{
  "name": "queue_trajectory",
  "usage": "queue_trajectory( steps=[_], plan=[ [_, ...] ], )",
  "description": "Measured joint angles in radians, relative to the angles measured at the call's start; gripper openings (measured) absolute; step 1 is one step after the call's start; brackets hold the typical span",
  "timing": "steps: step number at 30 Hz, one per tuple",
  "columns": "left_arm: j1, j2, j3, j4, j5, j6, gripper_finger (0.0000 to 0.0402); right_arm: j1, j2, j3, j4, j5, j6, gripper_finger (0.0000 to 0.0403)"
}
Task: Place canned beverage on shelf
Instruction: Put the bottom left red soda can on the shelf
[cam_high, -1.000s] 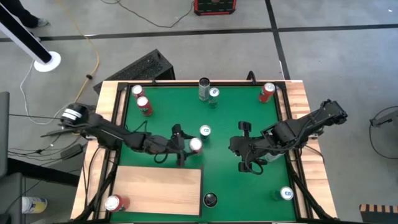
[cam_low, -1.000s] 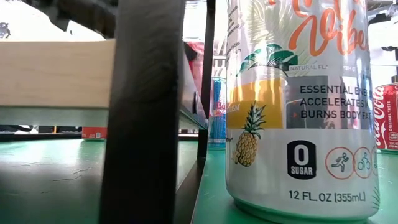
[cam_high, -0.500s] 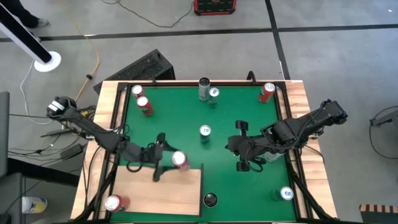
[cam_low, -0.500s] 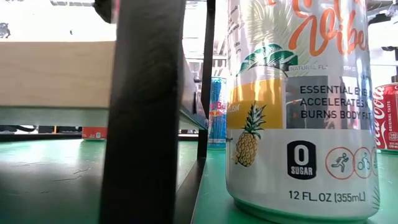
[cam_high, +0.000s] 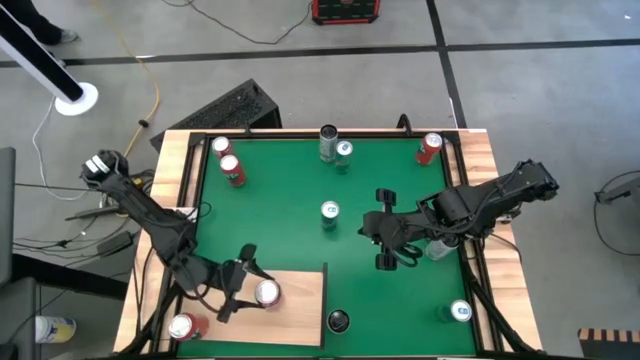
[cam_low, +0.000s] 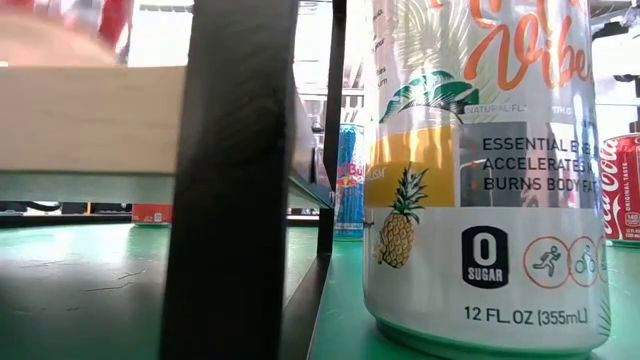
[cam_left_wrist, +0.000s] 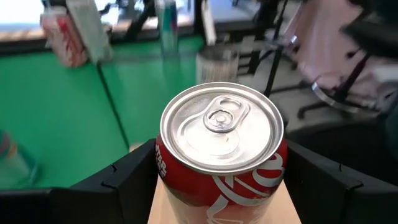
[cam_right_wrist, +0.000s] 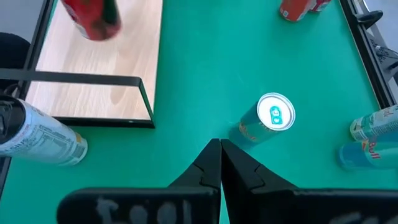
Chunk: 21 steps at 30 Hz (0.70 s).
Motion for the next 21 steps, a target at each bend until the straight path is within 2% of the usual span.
queue_trajectory(
  steps=[4,8,16,21],
  plan=[
    [-0.025,0.027,0.0,-0.064,-0.078,-0.052,0.0275,0.002,0.0,0.0,0.037,0.0,0.001,0.0028],
    [-0.024,0.064,0.0,-0.067,-0.112,-0.076,0.0275,0.002,0.0,0.0,0.045,-0.001,0.006,0.0028],
    [-0.025,0.101,0.0,-0.059,-0.111,-0.105,0.0292,0.002,0.0,0.0,0.044,-0.001,0.026,0.0028],
    [-0.024,0.101,0.001,-0.058,-0.069,-0.096,0.0304,0.002,0.0,0.0,0.044,-0.001,0.027,0.0028]
  ],
)
